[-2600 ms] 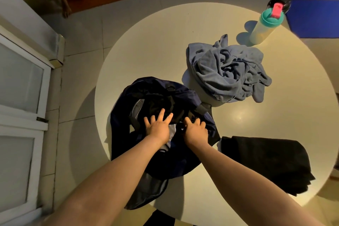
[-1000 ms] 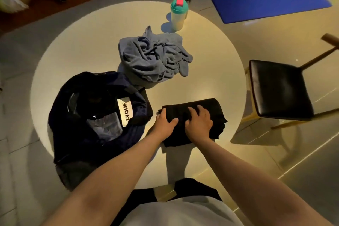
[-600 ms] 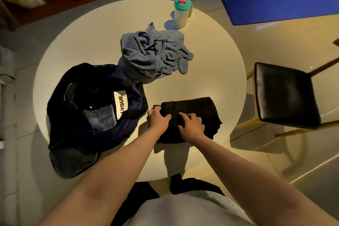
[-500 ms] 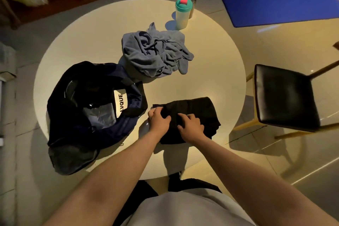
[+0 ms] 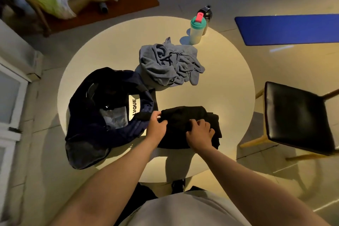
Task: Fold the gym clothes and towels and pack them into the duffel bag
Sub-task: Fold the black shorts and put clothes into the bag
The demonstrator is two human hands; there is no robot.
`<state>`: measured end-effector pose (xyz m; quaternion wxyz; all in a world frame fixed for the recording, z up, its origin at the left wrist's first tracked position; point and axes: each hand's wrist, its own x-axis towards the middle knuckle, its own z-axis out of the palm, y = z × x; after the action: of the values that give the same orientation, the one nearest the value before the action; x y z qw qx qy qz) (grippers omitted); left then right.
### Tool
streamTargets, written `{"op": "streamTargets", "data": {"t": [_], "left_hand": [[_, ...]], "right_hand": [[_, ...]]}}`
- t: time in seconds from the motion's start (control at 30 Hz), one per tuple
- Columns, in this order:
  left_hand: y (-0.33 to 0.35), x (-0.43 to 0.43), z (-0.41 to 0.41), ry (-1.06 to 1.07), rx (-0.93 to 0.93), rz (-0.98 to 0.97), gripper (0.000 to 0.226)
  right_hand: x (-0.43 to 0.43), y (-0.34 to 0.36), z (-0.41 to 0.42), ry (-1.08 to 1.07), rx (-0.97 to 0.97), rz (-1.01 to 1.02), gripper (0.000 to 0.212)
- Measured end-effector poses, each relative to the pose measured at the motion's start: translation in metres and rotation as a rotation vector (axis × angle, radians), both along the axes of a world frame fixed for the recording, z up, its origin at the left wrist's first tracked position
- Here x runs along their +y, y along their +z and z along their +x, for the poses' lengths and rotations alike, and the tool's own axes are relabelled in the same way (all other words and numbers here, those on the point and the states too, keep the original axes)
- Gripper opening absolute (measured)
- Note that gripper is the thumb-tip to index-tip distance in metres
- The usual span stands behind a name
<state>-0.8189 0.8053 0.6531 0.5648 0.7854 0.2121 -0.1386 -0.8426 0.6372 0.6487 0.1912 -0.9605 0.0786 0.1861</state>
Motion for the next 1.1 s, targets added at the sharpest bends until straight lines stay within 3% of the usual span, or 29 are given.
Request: {"op": "streamTargets", "data": {"t": [0.07, 0.23, 0.33, 0.53, 0.67, 0.77, 0.83, 0.9, 1.1], "left_hand": [[0.010, 0.007, 0.003, 0.043, -0.030, -0.062, 0.022], [0.036, 0.044, 0.011, 0.148, -0.092, -0.127, 0.015], [0.043, 0.079, 0.023, 0.192, -0.095, -0.133, 0.032], [0.040, 0.169, 0.049, 0.317, -0.073, -0.057, 0.035], [0.017, 0.226, 0.055, 0.086, 0.018, 0.201, 0.047], [-0.004, 0.257, 0.047, -0.234, 0.004, 0.639, 0.050], [-0.018, 0.273, 0.036, -0.370, -0.015, 0.828, 0.050], [-0.027, 0.281, 0.022, -0.438, -0.023, 0.890, 0.052], [-0.034, 0.293, 0.007, -0.404, -0.052, 0.990, 0.058]], "right_hand": [[0.010, 0.005, 0.001, 0.082, -0.127, 0.009, 0.048], [0.056, 0.013, 0.003, 0.114, -0.335, 0.274, 0.040], [0.091, 0.016, 0.008, 0.138, -0.435, 0.350, 0.038], [0.180, 0.019, 0.034, 0.301, -0.324, 0.351, 0.055], [0.235, 0.001, 0.054, 0.427, 0.026, 0.279, 0.072], [0.259, -0.020, 0.060, 0.483, 0.163, 0.123, 0.080], [0.271, -0.029, 0.063, 0.474, 0.160, 0.033, 0.071], [0.280, -0.034, 0.062, 0.430, 0.120, -0.020, 0.063], [0.294, -0.046, 0.067, 0.318, 0.014, -0.016, 0.056]]}}
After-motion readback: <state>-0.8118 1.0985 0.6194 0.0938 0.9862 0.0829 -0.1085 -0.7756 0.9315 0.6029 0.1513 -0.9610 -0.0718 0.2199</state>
